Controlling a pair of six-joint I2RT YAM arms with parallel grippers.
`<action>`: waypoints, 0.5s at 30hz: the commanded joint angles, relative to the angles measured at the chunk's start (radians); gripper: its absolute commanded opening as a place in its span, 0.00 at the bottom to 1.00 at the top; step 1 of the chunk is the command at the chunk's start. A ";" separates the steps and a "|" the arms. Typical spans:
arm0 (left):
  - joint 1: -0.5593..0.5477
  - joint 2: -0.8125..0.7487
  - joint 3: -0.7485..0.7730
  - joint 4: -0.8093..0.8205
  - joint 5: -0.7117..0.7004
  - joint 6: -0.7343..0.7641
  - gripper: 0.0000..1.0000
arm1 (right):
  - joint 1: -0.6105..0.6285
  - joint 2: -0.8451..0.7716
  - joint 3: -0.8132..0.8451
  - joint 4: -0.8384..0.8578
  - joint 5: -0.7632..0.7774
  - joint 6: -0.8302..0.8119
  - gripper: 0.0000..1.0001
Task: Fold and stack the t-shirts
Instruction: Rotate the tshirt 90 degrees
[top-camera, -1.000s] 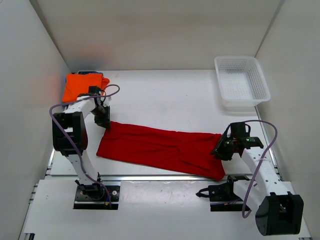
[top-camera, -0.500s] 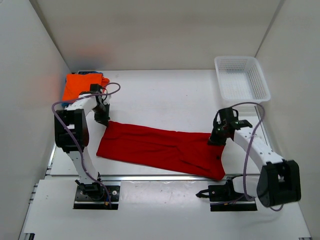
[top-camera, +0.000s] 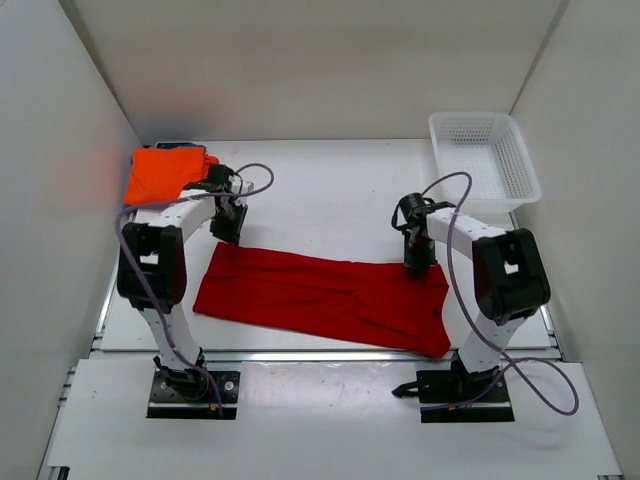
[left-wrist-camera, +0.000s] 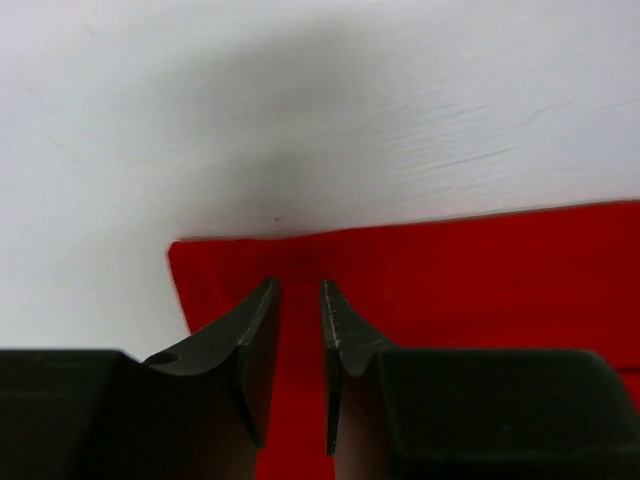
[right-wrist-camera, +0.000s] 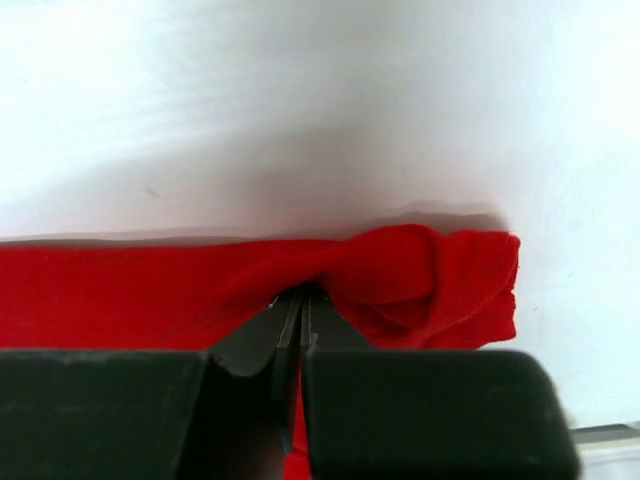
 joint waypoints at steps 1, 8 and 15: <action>0.011 0.051 -0.054 0.007 -0.043 0.011 0.33 | 0.034 0.080 0.078 0.004 0.073 -0.070 0.00; 0.048 0.125 -0.064 0.027 -0.250 0.011 0.34 | 0.054 0.327 0.358 -0.052 0.098 -0.145 0.00; 0.126 0.143 -0.016 -0.108 -0.301 0.022 0.35 | 0.075 0.623 0.986 -0.145 0.116 -0.125 0.00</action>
